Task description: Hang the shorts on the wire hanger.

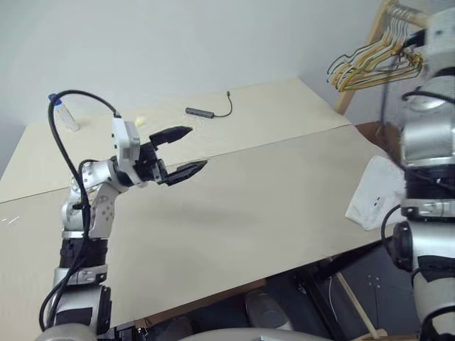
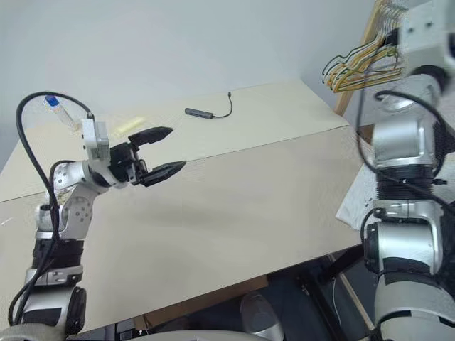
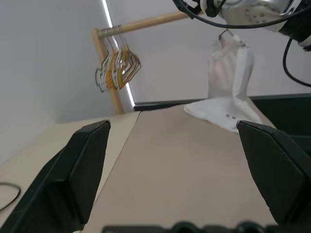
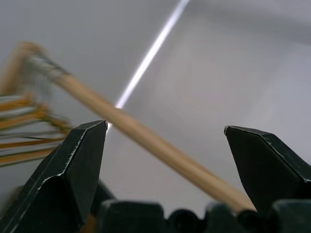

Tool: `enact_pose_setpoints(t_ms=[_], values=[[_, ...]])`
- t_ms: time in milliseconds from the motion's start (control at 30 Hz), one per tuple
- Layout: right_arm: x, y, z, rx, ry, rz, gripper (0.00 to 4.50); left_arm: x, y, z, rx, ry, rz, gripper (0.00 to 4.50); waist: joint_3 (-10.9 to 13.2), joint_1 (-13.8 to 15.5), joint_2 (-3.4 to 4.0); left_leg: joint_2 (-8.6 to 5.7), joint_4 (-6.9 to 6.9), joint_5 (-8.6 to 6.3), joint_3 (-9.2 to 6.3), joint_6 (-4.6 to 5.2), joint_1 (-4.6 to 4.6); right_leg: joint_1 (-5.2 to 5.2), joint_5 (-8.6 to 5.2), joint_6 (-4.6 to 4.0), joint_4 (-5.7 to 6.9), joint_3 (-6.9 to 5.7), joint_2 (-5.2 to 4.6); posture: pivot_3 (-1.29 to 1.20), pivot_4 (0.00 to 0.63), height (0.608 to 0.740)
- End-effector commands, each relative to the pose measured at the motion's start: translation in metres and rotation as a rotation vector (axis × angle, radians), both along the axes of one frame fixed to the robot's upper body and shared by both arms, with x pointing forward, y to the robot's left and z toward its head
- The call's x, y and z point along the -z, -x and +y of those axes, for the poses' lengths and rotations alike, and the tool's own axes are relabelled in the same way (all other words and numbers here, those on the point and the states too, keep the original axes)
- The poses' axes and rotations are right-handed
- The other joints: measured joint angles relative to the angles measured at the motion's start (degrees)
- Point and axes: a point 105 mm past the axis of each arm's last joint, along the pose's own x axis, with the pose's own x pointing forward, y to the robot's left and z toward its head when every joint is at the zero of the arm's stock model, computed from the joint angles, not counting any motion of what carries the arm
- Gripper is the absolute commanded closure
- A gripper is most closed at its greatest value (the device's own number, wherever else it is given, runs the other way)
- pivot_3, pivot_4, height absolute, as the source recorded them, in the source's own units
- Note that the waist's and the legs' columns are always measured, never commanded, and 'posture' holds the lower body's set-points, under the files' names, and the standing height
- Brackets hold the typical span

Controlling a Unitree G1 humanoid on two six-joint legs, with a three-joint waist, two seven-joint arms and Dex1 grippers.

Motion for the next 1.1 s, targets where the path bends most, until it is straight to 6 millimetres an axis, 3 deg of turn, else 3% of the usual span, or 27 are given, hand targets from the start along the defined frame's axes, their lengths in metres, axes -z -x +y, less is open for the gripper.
enact_pose_setpoints(t_ms=[33,233,367,500,667,833,1100], values=[[0.005,-0.01,0.055,-0.383,-0.002,0.062,0.01,-0.014,0.003,0.021,-0.137,-0.012,-0.025,0.0,0.0,0.9,-0.1,0.01,0.0,0.0,-0.01,0.0,0.0,0.0,0.0,0.0,-0.01,0.0,0.01,-0.08,0.0,0.74],[0.06,-0.001,0.134,-0.852,0.176,0.31,0.01,-0.002,0.018,0.045,-0.305,-0.058,0.014,0.0,0.1,6.0,-0.26,0.01,-0.01,-0.03,-0.47,0.02,-0.04,-0.08,0.0,0.01,-0.02,-0.02,-0.01,0.01,0.0,0.74],[0.091,0.013,0.156,-1.057,0.19,0.473,0.01,0.004,0.031,0.054,-0.368,-0.076,0.038,0.0,0.3,10.7,-0.46,0.03,-0.01,-0.04,-0.53,0.01,-0.05,-0.12,0.01,-0.02,0.0,-0.13,-0.01,0.12,0.0,0.74],[0.124,0.031,0.161,-1.203,0.223,0.705,0.01,0.012,0.05,0.062,-0.396,-0.087,0.074,0.0,0.4,15.5,-0.63,0.03,0.0,-0.07,-0.36,-0.04,-0.06,-0.14,0.01,-0.04,-0.03,-0.2,-0.04,0.18,0.0,0.74],[0.156,0.044,0.155,-1.251,0.289,0.89,0.01,0.028,0.063,0.074,-0.471,-0.169,0.141,0.0,0.4,20.1,-0.8,0.1,0.0,-0.06,0.08,-0.06,-0.06,-0.23,0.03,-0.18,-0.02,-0.28,0.0,0.22,0.0,0.74],[0.171,0.051,0.158,-1.279,0.31,0.944,0.01,0.029,0.071,0.074,-0.473,-0.148,0.171,0.0,0.5,22.0,-0.97,0.13,0.01,-0.06,0.19,-0.06,-0.06,-0.26,0.04,-0.22,-0.03,-0.26,0.03,0.25,0.0,0.74],[0.183,0.054,0.157,-1.25,0.279,0.962,0.01,0.031,0.064,0.067,-0.463,-0.171,0.158,0.0,0.6,23.2,-1.22,0.13,0.01,-0.06,0.2,-0.06,-0.21,-0.41,0.04,-0.24,-0.04,-0.27,0.06,0.25,0.0,0.74]])
